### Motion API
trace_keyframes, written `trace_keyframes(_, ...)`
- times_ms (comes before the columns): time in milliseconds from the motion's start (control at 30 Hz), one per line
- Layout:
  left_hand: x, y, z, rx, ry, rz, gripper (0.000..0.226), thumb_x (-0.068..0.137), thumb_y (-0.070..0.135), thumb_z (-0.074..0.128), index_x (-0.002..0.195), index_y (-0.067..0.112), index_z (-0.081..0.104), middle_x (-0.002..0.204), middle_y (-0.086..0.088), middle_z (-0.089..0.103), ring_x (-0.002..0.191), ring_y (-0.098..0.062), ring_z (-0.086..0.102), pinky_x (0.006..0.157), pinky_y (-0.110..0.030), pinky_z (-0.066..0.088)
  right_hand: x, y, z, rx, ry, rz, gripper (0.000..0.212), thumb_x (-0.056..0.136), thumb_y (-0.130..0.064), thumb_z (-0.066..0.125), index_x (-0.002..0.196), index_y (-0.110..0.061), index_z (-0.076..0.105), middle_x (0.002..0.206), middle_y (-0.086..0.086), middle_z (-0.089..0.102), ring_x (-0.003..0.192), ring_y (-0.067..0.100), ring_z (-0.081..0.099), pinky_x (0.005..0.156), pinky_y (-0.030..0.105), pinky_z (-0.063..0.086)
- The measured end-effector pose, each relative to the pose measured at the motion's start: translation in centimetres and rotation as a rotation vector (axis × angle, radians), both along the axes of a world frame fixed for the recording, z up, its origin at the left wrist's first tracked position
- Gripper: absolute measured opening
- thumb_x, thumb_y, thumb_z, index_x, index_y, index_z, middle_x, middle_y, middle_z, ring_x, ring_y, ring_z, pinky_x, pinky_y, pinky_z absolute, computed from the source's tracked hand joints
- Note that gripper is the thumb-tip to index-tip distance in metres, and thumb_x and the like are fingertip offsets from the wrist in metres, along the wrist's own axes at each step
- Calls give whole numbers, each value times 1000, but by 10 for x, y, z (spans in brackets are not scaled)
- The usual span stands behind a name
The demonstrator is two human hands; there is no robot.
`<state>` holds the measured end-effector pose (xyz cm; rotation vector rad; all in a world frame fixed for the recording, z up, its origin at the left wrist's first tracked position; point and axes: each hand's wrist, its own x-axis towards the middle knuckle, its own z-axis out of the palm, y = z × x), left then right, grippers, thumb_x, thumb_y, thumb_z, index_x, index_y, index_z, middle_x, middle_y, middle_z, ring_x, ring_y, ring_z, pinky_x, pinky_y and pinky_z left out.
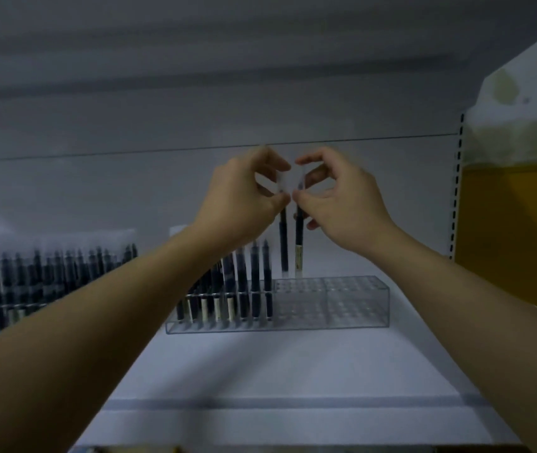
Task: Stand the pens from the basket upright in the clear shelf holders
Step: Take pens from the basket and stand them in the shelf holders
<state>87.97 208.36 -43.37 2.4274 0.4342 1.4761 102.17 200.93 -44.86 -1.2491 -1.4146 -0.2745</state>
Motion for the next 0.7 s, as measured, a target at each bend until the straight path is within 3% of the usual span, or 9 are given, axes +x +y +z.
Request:
trace_keyframes(133, 14, 22, -2, -45, 5, 46, 31, 82, 18, 74, 104, 33, 58, 100, 15, 61, 76, 0, 66, 69, -24, 58, 18, 26, -8, -15, -38, -14, 33, 84, -17, 68, 112, -30, 55, 90, -10, 60, 69, 18, 67, 60, 45, 58)
trace_keyframes(300, 23, 38, -11, -95, 47, 59, 31, 82, 20, 74, 104, 34, 58, 99, 13, 62, 75, -4, 67, 71, -32, 60, 30, 45, -19, -8, 63, 35, 32, 85, -11, 68, 109, -28, 56, 91, -2, 62, 62, 21, 69, 50, 38, 58)
trace_keyframes(433, 26, 41, -9, -120, 49, 36, 33, 81, 21, 75, 106, 34, 59, 97, 13, 64, 76, -6, 69, 72, -31, 59, 43, 44, -24, 70, 190, 100, 32, 83, -9, 70, 106, -28, 58, 89, 1, 64, 63, 21, 70, 46, 28, 55)
trace_keyframes(700, 25, 30, -1, 24, 159, 54, 31, 80, 19, 74, 99, 37, 57, 96, 18, 62, 69, 2, 66, 65, -21, 59, 45, 34, -39, 99, 260, 151, 33, 87, -11, 69, 111, -29, 55, 94, 0, 62, 63, 21, 70, 49, 31, 56)
